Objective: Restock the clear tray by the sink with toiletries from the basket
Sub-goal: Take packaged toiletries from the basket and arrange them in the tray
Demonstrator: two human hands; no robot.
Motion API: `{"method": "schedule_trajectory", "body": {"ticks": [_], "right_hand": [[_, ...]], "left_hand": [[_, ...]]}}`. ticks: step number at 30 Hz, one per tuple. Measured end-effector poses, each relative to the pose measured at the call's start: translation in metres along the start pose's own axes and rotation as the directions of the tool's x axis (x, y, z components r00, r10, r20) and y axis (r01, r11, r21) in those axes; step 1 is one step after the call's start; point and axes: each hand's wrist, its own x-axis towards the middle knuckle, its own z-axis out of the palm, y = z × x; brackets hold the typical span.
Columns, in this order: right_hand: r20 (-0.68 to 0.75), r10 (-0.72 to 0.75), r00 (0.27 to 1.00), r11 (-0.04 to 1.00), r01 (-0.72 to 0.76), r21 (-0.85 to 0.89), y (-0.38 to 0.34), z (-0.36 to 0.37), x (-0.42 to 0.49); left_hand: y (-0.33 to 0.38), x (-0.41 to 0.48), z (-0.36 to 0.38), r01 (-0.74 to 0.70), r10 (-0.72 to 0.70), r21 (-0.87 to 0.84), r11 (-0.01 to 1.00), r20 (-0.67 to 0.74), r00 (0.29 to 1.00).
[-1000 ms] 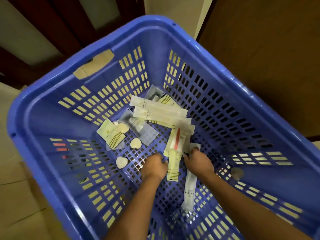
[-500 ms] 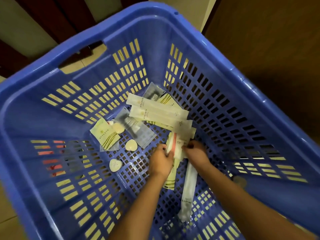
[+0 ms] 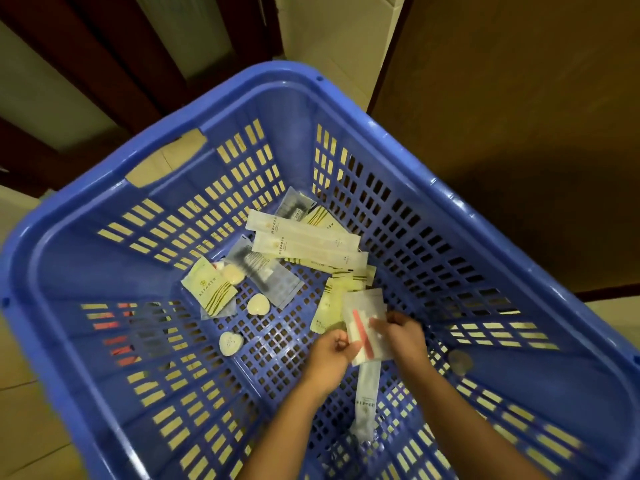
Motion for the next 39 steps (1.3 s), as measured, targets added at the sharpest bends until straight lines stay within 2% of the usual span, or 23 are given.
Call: {"method": "schedule_trajectory", "body": {"ticks": [3, 6, 8, 11, 13, 18, 25, 28, 32, 35, 39], "right_hand": [[0.107, 0.064, 0.992, 0.998, -0.066, 0.021, 0.001, -0.009, -0.006], [0.098, 0.114, 0.989, 0.993, -0.109, -0.051, 0.008, -0.013, -0.004], [0.037, 0.132, 0.99, 0.988, -0.129, -0.088, 0.013, -0.017, -0.003], [-0.035, 0.145, 0.989, 0.98, -0.148, -0.135, 0.02, -0.026, -0.001], [-0.08, 0.143, 0.986, 0.985, -0.15, -0.088, 0.025, -0.031, 0.0], [-0.069, 0.156, 0.985, 0.983, -0.161, -0.083, 0.032, -0.03, 0.003], [-0.067, 0.185, 0.98, 0.982, -0.187, -0.027, 0.033, -0.017, 0.019], [-0.078, 0.182, 0.98, 0.982, -0.185, -0.038, 0.035, -0.014, 0.019], [-0.069, 0.245, 0.967, 0.965, -0.237, 0.115, 0.037, -0.021, 0.017], [-0.043, 0.264, 0.964, 0.949, -0.251, 0.19, 0.032, -0.027, 0.013], [-0.005, 0.18, 0.984, 0.95, -0.172, 0.26, 0.015, -0.03, 0.001]], "left_hand": [[-0.001, -0.005, 0.004, 0.023, -0.025, 0.034, 0.999, 0.035, 0.999], [-0.003, -0.007, 0.009, 0.018, -0.018, 0.035, 0.999, -0.017, 1.0], [-0.007, -0.005, 0.01, 0.009, 0.0, 0.056, 0.998, -0.154, 0.988], [-0.012, -0.001, 0.007, 0.049, 0.051, 0.246, 0.968, -0.385, 0.921], [-0.016, 0.003, 0.005, 0.109, 0.069, 0.364, 0.925, -0.443, 0.894], [-0.024, 0.014, 0.011, 0.189, 0.072, 0.517, 0.835, -0.442, 0.894], [-0.025, 0.024, 0.015, 0.229, 0.017, 0.509, 0.83, -0.433, 0.901], [-0.022, 0.021, 0.015, 0.186, -0.03, 0.406, 0.895, -0.361, 0.932], [-0.011, 0.013, 0.014, 0.164, -0.146, 0.03, 0.986, -0.321, 0.936], [-0.004, 0.009, 0.009, 0.147, -0.199, -0.219, 0.965, -0.239, 0.95], [0.008, 0.0, 0.001, 0.105, -0.159, -0.337, 0.936, -0.137, 0.978]]}}
